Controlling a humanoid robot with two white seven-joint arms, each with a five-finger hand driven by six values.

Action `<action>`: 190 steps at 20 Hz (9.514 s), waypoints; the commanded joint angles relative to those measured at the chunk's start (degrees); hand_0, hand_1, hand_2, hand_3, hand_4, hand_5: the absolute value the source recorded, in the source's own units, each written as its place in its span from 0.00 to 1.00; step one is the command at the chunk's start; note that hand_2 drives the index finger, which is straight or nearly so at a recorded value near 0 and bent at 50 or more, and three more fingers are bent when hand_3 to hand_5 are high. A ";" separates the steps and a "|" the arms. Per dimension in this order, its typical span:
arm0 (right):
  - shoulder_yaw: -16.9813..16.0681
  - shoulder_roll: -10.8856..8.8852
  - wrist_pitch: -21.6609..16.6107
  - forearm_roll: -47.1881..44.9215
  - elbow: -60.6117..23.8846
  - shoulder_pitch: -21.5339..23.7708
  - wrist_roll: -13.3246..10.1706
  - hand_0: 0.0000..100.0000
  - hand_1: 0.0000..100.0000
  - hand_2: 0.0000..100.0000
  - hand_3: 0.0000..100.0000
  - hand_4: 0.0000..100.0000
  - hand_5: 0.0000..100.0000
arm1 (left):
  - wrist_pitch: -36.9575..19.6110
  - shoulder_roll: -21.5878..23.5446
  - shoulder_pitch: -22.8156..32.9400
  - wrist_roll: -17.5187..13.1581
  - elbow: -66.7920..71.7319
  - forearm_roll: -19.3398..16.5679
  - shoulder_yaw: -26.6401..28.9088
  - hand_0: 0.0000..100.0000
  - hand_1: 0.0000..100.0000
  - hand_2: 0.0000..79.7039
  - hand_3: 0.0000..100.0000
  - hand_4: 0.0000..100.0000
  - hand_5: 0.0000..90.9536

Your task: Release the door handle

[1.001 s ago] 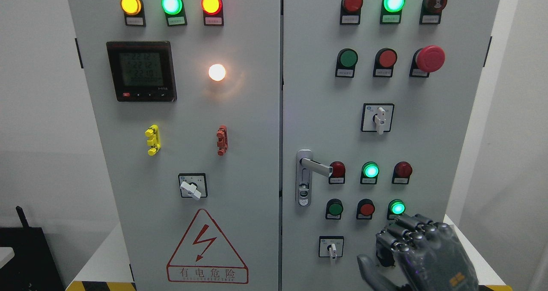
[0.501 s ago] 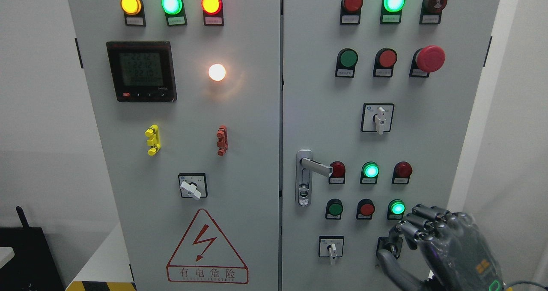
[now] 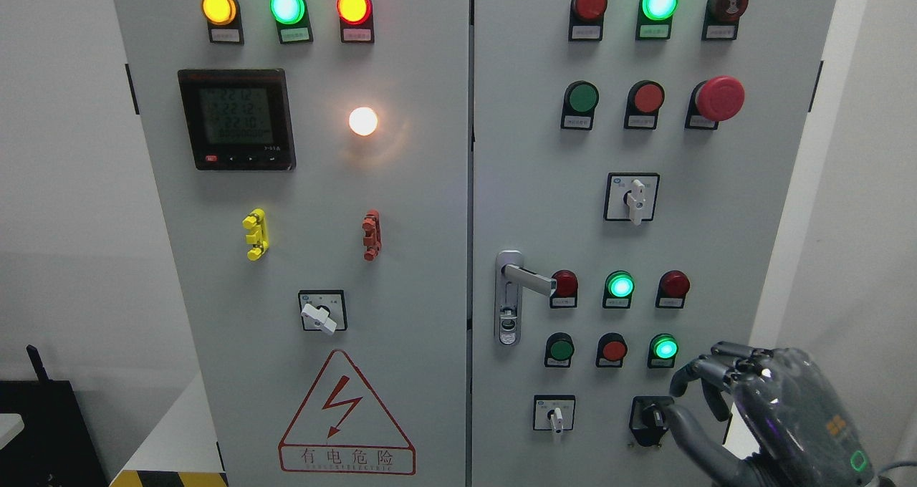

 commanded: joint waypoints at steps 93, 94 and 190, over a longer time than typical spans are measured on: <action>22.13 15.48 29.07 -9.00 4.56 -37.62 17.28 0.45 0.06 0.45 1.00 1.00 1.00 | -0.03 0.00 1.76 0.05 -1.76 0.00 0.00 0.12 0.39 0.00 0.00 0.00 0.00; 22.22 15.57 29.60 -9.08 4.83 -37.62 17.28 0.45 0.06 0.45 1.00 1.00 1.00 | -0.03 0.00 1.76 0.05 -1.76 0.00 0.00 0.12 0.39 0.00 0.00 0.00 0.00; 22.48 18.56 29.87 -11.63 8.26 -37.10 17.02 0.50 0.09 0.47 1.00 1.00 1.00 | -0.03 0.00 1.76 0.05 -1.76 0.00 0.00 0.12 0.39 0.00 0.00 0.00 0.00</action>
